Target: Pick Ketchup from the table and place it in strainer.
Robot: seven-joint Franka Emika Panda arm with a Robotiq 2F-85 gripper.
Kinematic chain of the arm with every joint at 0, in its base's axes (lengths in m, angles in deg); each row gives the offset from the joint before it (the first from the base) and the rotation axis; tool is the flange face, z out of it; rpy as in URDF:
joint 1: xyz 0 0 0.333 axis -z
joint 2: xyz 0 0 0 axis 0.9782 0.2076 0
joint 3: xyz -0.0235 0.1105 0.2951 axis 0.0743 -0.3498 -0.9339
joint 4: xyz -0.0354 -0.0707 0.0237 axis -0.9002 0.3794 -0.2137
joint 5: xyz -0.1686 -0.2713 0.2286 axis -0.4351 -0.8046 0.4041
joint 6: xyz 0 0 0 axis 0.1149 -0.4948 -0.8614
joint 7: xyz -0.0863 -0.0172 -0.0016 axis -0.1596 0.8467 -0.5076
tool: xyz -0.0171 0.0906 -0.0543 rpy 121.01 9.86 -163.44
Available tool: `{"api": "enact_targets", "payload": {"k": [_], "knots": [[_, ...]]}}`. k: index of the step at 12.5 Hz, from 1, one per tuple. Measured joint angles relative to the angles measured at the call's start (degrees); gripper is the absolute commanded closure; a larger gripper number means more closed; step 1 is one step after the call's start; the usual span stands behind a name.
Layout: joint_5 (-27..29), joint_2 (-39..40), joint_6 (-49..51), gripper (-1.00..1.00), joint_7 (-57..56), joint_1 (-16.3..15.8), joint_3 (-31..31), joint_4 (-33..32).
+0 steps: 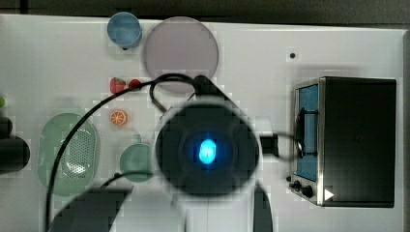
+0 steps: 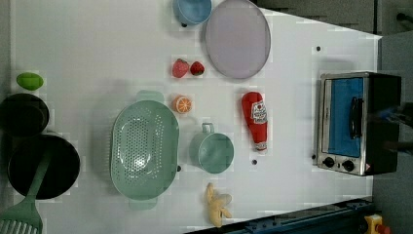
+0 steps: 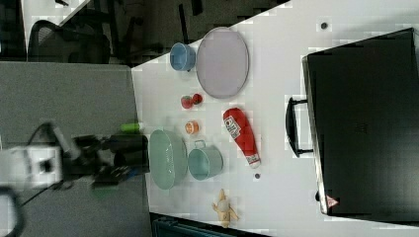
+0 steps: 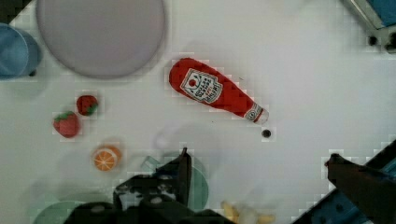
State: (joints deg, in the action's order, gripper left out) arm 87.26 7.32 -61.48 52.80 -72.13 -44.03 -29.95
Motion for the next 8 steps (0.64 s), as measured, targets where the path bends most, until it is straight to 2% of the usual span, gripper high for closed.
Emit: {"api": "enact_targets", "payload": {"k": [4, 8], "knots": [[0.3, 9.8, -8.3, -1.00, -15.2, 0.5, 0.2, -6.4], [0.6, 14.1, -22.5, -1.00, -33.6, 1.0, 1.7, -14.0]]}}
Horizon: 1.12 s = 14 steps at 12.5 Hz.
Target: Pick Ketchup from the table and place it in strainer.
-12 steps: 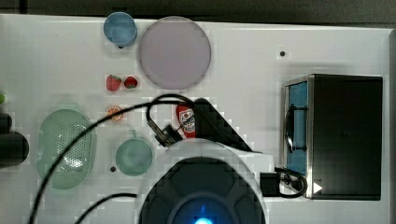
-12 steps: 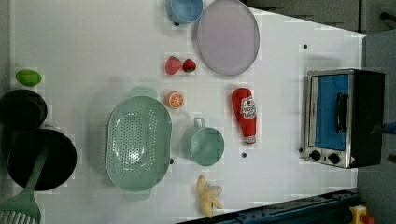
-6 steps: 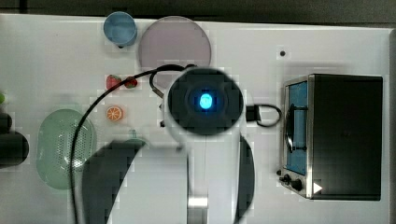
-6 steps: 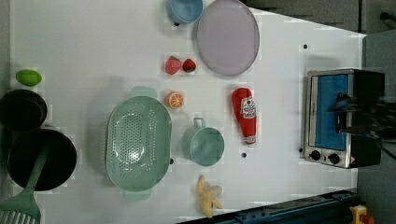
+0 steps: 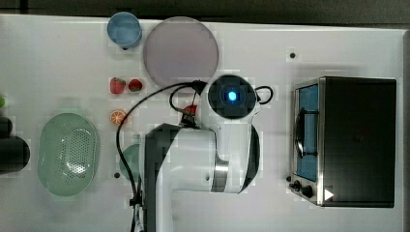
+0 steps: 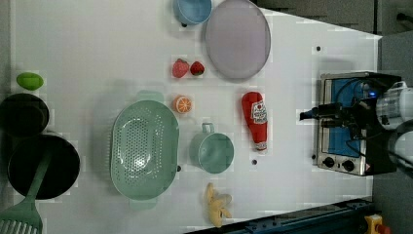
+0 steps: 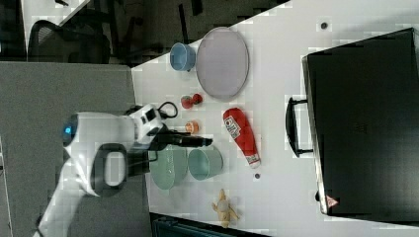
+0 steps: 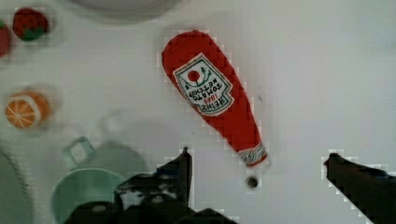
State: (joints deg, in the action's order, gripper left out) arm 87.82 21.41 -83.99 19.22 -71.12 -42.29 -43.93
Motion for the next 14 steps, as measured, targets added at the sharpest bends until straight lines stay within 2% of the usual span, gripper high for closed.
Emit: {"api": "enact_targets", "payload": {"k": [2, 5, 9, 14], "knots": [[-0.3, 0.2, -7.5, -1.00, -8.2, 0.5, -0.4, -3.5], [-0.6, 3.0, -15.2, -1.00, -14.4, 0.7, -2.3, -5.7], [-3.3, 12.1, -25.0, -1.00, -17.2, 0.2, -3.3, -7.1], [-3.5, 21.7, -32.3, -1.00, -17.9, -0.2, -3.7, -8.8]]}}
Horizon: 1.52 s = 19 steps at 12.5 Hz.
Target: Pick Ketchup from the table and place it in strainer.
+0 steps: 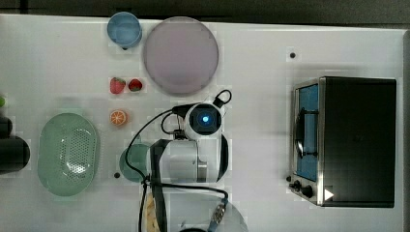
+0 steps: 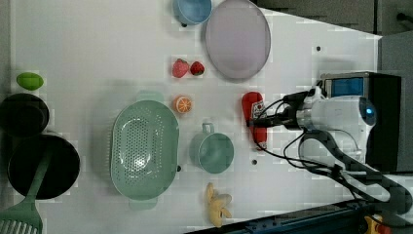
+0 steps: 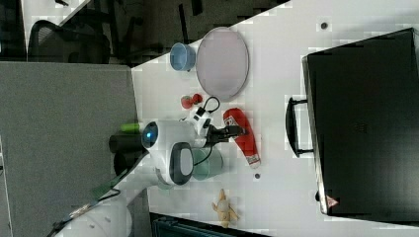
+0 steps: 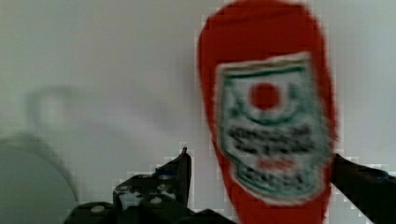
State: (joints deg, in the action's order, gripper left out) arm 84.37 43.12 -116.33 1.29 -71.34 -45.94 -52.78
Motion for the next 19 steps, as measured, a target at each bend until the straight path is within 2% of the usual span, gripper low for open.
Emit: {"api": "enact_targets", "payload": {"k": [2, 3, 6, 9, 12, 15, 19], "knots": [[0.0, 2.0, -2.8, -1.00, 0.0, -0.2, 0.1, -0.2], [0.0, 2.1, -4.0, -0.92, 0.0, -0.5, 0.7, -0.7], [-1.0, 2.2, -5.2, -0.23, 0.0, -0.5, 1.1, -0.9], [-1.0, 1.7, -5.2, -0.23, 0.0, -0.3, 1.1, -0.9], [-0.9, -1.1, 1.7, -0.23, 0.0, -0.8, 1.5, -0.7], [-0.8, -10.2, 14.6, -0.23, 0.2, -0.7, 1.4, 0.2], [-0.7, -23.8, 30.7, -0.23, 3.5, 0.0, 0.1, 7.8]]}}
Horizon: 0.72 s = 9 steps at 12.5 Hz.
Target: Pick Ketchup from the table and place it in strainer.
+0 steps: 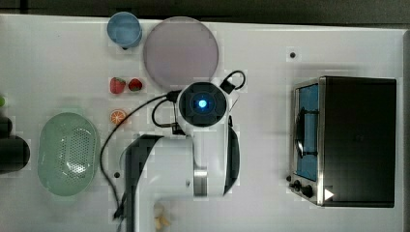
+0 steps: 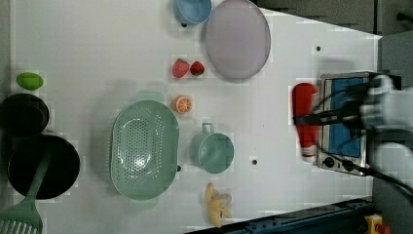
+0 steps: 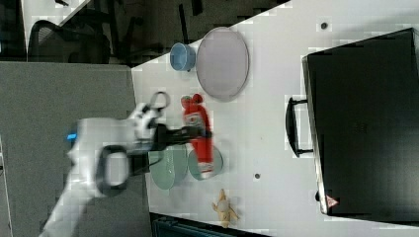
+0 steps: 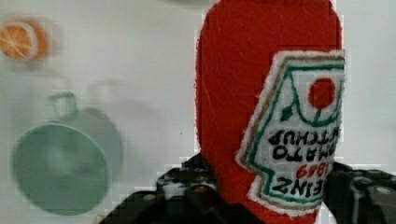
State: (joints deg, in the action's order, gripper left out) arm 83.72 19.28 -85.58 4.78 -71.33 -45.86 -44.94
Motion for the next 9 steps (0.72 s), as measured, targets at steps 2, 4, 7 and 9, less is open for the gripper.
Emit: {"api": "enact_targets", "payload": {"k": [2, 4, 7, 9], "knots": [[0.6, -5.4, 5.9, -0.23, 3.6, -0.1, -0.8, 4.5], [0.8, -8.4, 7.0, -0.23, 9.1, -0.3, -2.7, 7.2], [0.9, -7.0, 7.4, -0.23, 16.9, -0.9, -9.3, 9.2], [0.9, -4.5, 7.6, -0.23, 22.1, -1.6, -15.0, 8.8]]}}
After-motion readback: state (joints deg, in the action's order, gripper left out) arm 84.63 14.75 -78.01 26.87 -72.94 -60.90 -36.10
